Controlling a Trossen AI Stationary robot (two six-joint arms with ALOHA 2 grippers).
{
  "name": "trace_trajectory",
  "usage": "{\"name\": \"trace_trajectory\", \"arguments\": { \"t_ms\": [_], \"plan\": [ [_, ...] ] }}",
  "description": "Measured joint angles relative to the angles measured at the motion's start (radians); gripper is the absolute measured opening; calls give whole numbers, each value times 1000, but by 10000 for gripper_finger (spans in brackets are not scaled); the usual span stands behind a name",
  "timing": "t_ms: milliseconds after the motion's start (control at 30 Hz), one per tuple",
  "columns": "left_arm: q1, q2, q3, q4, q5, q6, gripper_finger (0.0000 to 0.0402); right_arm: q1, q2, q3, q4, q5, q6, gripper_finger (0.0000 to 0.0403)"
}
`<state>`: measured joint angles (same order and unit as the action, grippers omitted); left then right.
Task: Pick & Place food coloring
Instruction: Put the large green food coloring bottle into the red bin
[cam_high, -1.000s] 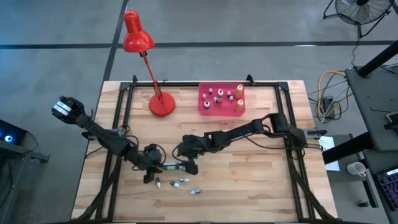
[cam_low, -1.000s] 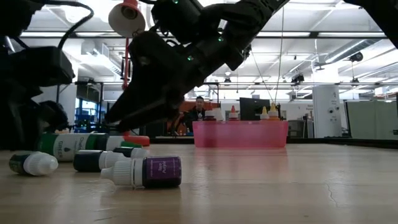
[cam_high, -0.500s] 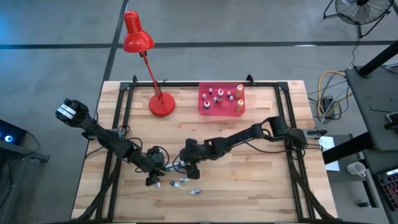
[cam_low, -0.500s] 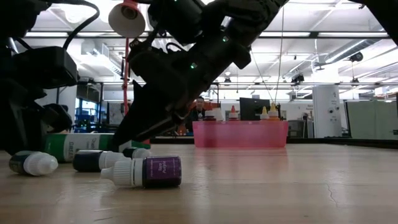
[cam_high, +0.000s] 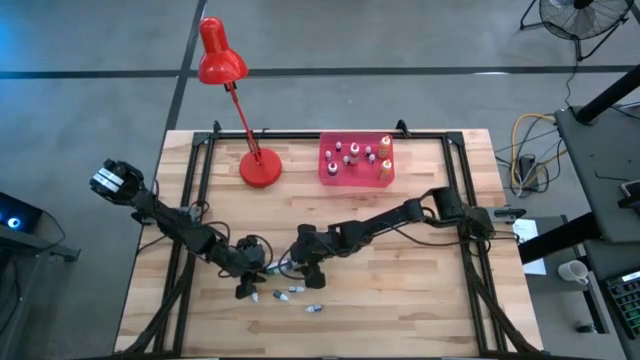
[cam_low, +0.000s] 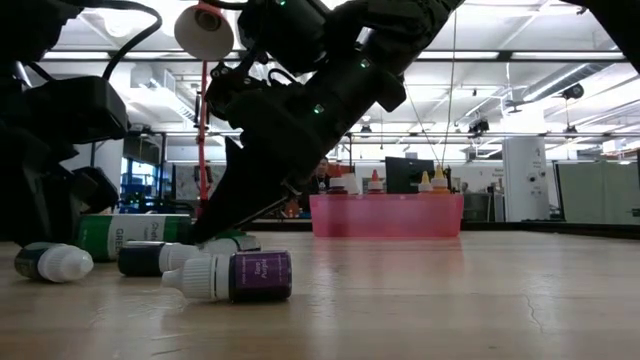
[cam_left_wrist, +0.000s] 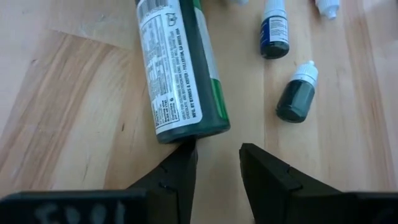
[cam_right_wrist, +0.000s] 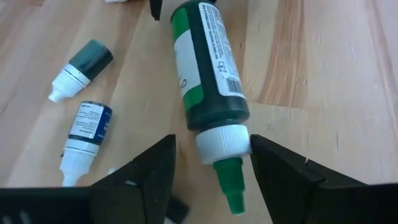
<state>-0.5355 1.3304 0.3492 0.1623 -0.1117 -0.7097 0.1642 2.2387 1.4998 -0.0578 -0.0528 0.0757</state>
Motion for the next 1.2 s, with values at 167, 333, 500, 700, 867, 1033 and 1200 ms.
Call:
{"name": "trace_trajectory", "arguments": {
  "t_ms": [167, 333, 500, 700, 867, 1033, 1200],
  "plan": [
    [2, 0, 0, -1, -6, 0, 106, -1, 0, 0, 0, 0, -22, 167],
    [3, -2, 0, -4, -17, 0, 106, -1, 0, 0, -14, 0, -35, 139],
    [3, -7, 0, -7, -21, -1, 106, -1, 0, 0, -30, 0, -34, 115],
    [3, -7, -1, -6, -21, -1, 106, -1, 0, 0, -33, 1, -2, 120],
    [3, -7, -1, -6, -20, -1, 106, -2, -7, 0, -42, 1, 73, 121],
    [3, -8, -1, -6, -20, -1, 106, -26, -46, 54, -259, 1, 252, 108],
    [3, -8, -1, -5, -19, -1, 106, -69, -76, 175, -672, 3, 303, 106]
  ]
}}
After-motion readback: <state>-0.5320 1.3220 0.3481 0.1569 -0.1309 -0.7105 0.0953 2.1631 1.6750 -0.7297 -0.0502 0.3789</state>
